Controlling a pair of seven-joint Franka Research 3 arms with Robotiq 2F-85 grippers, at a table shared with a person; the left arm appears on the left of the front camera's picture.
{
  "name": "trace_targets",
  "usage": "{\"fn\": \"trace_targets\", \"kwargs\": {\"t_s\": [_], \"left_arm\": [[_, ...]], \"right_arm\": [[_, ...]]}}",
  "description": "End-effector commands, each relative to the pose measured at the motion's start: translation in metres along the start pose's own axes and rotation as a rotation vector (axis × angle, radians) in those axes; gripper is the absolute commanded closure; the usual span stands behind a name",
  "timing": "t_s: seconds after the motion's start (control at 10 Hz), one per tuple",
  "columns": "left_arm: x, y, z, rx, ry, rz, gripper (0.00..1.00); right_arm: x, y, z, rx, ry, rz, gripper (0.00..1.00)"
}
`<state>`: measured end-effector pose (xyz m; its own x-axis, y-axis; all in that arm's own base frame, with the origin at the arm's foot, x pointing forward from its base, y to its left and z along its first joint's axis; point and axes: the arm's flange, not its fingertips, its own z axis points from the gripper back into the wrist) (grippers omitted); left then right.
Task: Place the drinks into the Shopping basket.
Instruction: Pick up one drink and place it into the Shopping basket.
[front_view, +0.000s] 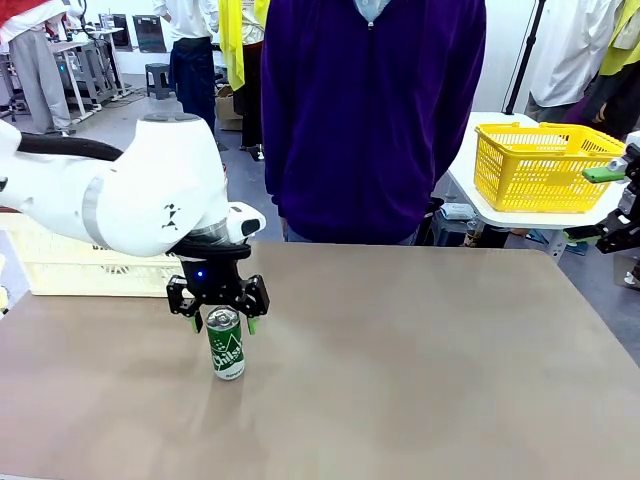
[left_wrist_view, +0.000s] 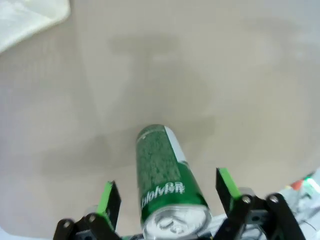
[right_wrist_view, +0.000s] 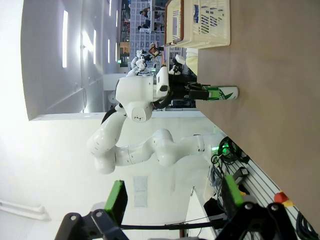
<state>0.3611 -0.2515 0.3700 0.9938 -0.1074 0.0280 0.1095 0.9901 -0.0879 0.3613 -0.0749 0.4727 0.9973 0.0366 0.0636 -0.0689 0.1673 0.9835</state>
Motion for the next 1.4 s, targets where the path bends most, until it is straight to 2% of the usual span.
{"fn": "trace_targets", "kwargs": {"t_s": [0.0, 0.6, 0.7, 0.8, 1.3], "left_arm": [[0.004, 0.0, -0.001, 0.013, 0.017, -0.011, 0.0], [0.003, -0.002, -0.004, 0.044, 0.028, 0.003, 0.0], [0.003, -0.004, -0.004, 0.071, 0.019, -0.004, 0.6], [0.002, -0.005, -0.003, 0.066, 0.014, -0.01, 1.0], [-0.004, -0.006, 0.017, 0.07, -0.027, -0.025, 1.0]], "right_arm": [[-0.001, 0.004, 0.002, -0.011, 0.014, -0.011, 0.0], [-0.001, 0.004, 0.002, -0.011, 0.014, -0.011, 0.0], [-0.001, 0.004, 0.002, -0.011, 0.014, -0.011, 0.0], [-0.001, 0.004, 0.002, -0.011, 0.014, -0.011, 0.0], [-0.001, 0.004, 0.002, -0.011, 0.014, -0.011, 0.0]]}}
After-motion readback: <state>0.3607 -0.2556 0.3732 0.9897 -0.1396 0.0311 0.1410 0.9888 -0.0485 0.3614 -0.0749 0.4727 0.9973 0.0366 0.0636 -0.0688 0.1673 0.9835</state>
